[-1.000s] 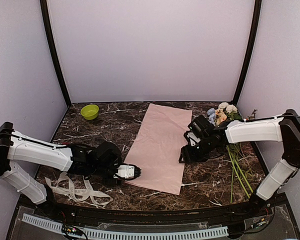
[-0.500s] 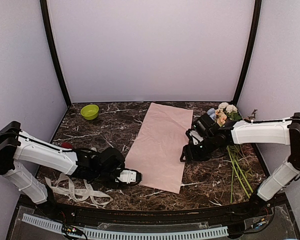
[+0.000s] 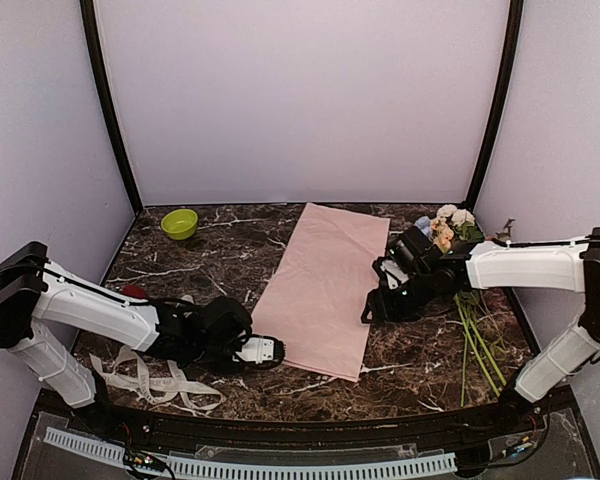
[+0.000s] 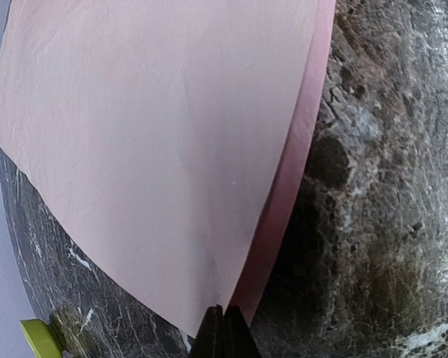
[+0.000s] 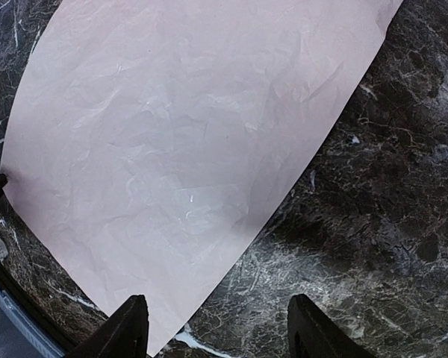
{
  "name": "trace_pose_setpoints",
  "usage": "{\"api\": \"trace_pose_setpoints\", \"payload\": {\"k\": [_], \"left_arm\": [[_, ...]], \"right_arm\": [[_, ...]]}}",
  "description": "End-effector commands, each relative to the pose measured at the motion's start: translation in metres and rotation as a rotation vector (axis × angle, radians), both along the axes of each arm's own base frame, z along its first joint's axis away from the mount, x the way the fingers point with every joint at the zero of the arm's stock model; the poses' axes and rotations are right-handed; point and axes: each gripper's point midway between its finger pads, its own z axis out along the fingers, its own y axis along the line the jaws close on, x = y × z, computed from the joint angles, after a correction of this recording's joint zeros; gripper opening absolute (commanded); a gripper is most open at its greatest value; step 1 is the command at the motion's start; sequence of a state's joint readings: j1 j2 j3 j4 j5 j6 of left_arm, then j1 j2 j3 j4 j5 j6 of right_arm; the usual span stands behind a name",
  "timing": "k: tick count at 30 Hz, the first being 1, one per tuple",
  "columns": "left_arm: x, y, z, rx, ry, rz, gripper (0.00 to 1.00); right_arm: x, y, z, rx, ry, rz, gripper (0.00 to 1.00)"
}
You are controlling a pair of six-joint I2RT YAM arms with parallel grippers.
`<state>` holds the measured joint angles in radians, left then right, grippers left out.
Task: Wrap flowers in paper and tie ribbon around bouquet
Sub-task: Pick up the folded wrapping paper from the center of the board, then pass from the left arm to the right
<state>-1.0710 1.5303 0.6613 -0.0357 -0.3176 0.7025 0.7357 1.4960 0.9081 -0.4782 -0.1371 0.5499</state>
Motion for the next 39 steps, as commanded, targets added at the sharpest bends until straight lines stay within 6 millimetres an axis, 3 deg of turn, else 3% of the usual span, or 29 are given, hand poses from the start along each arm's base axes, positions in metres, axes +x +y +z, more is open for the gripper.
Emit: {"api": "trace_pose_setpoints", "payload": {"k": [1, 8, 14, 20, 26, 30, 35, 39], "left_arm": [[0.019, -0.014, 0.029, -0.144, -0.079, 0.116, 0.00], [0.023, -0.031, 0.080, -0.552, 0.011, 0.312, 0.00], [0.042, -0.019, 0.104, -0.824, 0.133, 0.568, 0.00], [0.049, -0.010, 0.106, -0.951, 0.194, 0.671, 0.00], [0.045, -0.007, 0.100, -0.948, 0.215, 0.685, 0.00], [0.045, -0.004, 0.097, -0.944, 0.218, 0.687, 0.00], [0.043, -0.003, 0.094, -0.943, 0.239, 0.689, 0.00], [0.041, -0.001, 0.090, -0.941, 0.249, 0.702, 0.00]], "right_arm": [[0.003, 0.003, 0.018, 0.036, -0.034, 0.006, 0.64], [0.020, -0.005, 0.070, 0.275, -0.137, -0.105, 0.69], [0.012, -0.007, 0.077, 0.294, -0.120, -0.050, 0.71], [0.006, 0.006, 0.092, 0.390, -0.114, 0.019, 0.74], [-0.002, 0.016, 0.126, 0.449, -0.308, 0.236, 0.74], [0.013, 0.006, 0.117, 0.274, -0.509, 0.357, 0.74], [0.005, 0.010, 0.097, 0.109, -0.748, 0.785, 0.79], [0.012, 0.012, 0.085, 0.017, -0.914, 0.932, 0.85]]}}
